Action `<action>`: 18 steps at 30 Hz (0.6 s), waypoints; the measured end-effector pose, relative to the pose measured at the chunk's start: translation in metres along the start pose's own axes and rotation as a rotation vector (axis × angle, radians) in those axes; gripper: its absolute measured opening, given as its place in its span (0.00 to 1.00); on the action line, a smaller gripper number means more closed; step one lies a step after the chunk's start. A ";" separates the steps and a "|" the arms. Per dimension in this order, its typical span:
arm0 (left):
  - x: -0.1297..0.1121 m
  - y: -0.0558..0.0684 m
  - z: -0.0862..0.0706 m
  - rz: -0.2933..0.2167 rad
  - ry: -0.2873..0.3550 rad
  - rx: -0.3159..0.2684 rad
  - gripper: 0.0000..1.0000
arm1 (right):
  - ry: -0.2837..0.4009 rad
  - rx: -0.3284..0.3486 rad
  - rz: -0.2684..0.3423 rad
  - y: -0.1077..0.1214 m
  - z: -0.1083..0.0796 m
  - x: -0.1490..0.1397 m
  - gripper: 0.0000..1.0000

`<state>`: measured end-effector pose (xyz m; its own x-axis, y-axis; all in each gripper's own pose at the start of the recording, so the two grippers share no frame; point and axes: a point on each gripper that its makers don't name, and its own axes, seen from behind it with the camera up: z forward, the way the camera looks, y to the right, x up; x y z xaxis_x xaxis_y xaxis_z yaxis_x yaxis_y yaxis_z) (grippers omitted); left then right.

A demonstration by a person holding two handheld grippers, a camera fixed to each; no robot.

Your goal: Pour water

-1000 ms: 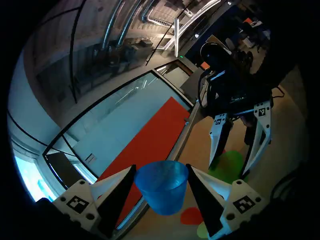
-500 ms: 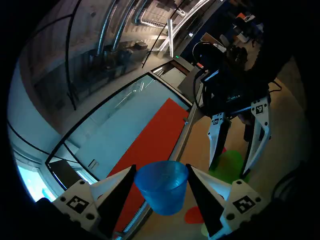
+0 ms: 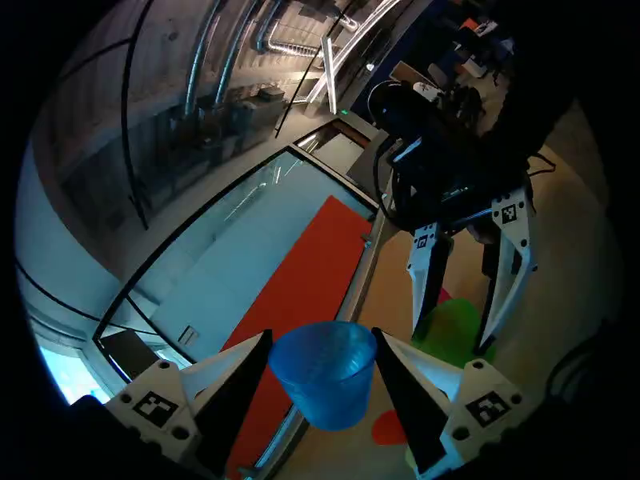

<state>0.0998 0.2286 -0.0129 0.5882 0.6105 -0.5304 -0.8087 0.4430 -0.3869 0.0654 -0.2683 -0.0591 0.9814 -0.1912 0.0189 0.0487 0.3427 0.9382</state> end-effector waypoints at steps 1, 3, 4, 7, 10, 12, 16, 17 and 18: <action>0.000 0.001 0.000 0.001 0.000 -0.002 0.90 | 0.000 -0.001 0.000 0.000 0.000 0.000 0.94; 0.000 0.002 0.000 0.004 -0.001 -0.006 0.90 | 0.000 -0.003 0.000 0.001 0.000 0.000 0.94; 0.001 0.002 0.000 0.007 -0.001 -0.006 0.90 | 0.000 -0.003 0.000 0.001 0.001 0.000 0.94; 0.001 0.001 0.000 0.015 -0.001 -0.006 0.90 | 0.000 -0.003 0.000 0.001 0.002 0.000 0.94; 0.001 0.000 0.000 0.022 -0.002 -0.006 0.90 | 0.001 -0.003 0.001 0.000 0.003 0.000 0.94; 0.001 0.000 -0.001 0.026 -0.003 -0.007 0.90 | 0.002 -0.003 0.002 0.000 0.003 0.000 0.94; 0.001 -0.001 -0.001 0.033 -0.004 -0.009 0.90 | 0.006 -0.006 0.004 0.001 0.004 0.000 0.95; 0.001 -0.001 -0.001 0.036 -0.005 -0.009 0.90 | 0.008 -0.006 0.005 0.001 0.004 0.000 0.95; 0.001 -0.001 -0.001 0.037 -0.005 -0.009 0.90 | 0.009 -0.007 0.007 0.001 0.005 0.000 0.94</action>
<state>0.1009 0.2279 -0.0138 0.5575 0.6299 -0.5407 -0.8301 0.4139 -0.3736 0.0647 -0.2724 -0.0566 0.9833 -0.1806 0.0220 0.0434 0.3501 0.9357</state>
